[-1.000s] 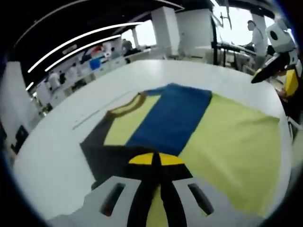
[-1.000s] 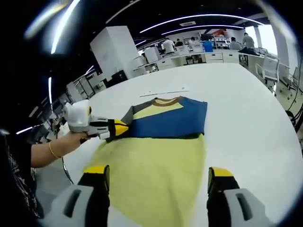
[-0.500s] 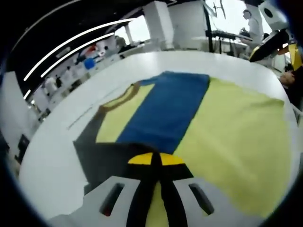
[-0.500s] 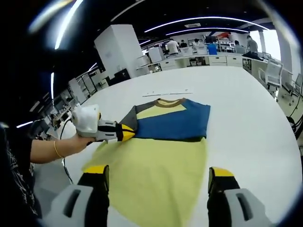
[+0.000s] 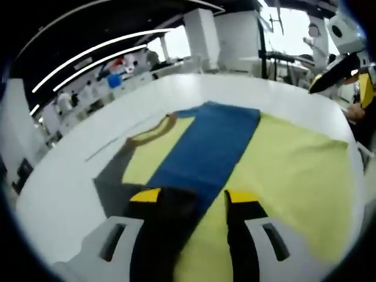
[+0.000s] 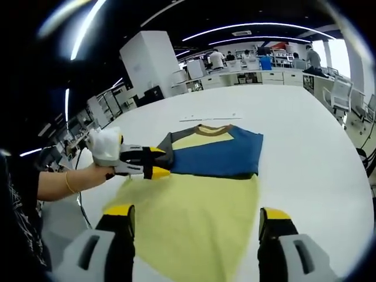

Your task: Fold the garment on the visible template until the final outline fits inside the template.

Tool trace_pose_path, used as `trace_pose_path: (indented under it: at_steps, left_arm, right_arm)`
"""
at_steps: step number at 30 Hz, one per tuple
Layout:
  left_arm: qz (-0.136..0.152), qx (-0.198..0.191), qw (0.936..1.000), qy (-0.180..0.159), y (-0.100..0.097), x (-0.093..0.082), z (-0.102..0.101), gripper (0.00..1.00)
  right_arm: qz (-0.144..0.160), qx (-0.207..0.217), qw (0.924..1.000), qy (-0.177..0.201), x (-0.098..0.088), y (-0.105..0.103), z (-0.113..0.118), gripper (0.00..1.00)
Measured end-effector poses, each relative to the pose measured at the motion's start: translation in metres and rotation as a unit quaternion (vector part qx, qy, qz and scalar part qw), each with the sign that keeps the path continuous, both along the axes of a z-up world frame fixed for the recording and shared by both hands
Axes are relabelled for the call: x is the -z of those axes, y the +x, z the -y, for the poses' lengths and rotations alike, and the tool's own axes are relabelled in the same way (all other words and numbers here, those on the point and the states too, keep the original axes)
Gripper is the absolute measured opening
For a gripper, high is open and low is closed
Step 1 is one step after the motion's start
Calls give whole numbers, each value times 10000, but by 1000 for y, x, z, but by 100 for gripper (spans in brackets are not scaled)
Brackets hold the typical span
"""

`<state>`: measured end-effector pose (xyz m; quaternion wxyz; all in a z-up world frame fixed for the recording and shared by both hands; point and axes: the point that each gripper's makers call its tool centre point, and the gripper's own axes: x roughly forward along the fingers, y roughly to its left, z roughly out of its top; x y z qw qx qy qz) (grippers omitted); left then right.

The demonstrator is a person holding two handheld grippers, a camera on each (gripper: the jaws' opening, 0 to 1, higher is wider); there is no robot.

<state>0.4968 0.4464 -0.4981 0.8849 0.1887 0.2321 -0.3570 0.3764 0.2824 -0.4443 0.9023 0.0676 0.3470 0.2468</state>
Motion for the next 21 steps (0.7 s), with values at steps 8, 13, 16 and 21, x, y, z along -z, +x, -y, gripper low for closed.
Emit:
trace_pose_path:
  at_steps: [8,13,16,21]
  left_arm:
    - [97,-131,9993,-331,1,-30,-27,68]
    - [119,-251,9985,-475,1,-44,-46,85]
    - [-11,-334,9979,-546,-4,-48,-55,91]
    - [-87,-472,9972,-571,-13,-51,-68,94]
  right_arm:
    - [93,-76,9999,2,-5,0,-2,89]
    - [149,-181,9997,-17,-8,1,-6,89]
    - [161,-262,9995,-66,-10,3,-8,89]
    - [184,-445,9988,-123,-13,9,-12,89]
